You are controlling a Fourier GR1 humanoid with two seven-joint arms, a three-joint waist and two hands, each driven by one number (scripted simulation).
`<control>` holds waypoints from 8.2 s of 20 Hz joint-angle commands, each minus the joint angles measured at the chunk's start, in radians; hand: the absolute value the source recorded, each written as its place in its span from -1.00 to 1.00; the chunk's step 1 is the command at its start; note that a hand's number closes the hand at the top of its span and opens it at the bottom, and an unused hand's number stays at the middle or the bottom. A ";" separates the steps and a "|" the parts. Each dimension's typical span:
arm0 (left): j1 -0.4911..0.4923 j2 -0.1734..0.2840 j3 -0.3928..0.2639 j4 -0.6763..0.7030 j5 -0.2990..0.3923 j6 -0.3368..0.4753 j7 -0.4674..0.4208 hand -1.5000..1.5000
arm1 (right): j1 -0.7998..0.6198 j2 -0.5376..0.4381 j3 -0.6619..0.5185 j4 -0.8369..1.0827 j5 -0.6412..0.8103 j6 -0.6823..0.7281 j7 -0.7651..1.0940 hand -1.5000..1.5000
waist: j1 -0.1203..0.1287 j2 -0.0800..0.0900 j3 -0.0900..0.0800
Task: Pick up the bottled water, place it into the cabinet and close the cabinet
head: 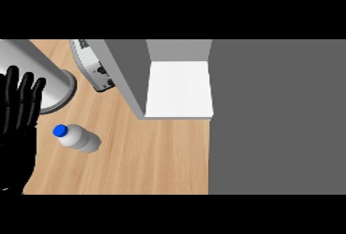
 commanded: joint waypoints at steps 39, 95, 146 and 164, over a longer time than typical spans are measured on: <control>0.106 -0.094 -0.176 -0.352 -0.764 0.740 0.803 -1.00 | 0.350 0.014 0.505 -0.496 0.085 -0.006 0.273 -1.00 | -0.001 -0.006 0.000; 0.045 -0.109 0.127 0.788 0.241 0.646 -0.399 -1.00 | 0.210 -0.135 0.604 -0.483 0.152 -0.225 0.338 -1.00 | 0.000 -0.003 -0.002; -0.120 -0.047 -0.082 1.392 0.393 -0.125 -0.863 1.00 | 0.224 -0.241 0.705 -0.429 0.135 -0.350 0.220 -1.00 | -0.009 -0.006 -0.001; 0.098 -0.077 -0.246 0.686 0.366 0.058 -0.439 1.00 | 0.240 -0.254 0.718 -0.477 0.155 -0.365 0.261 -1.00 | 0.003 -0.006 -0.001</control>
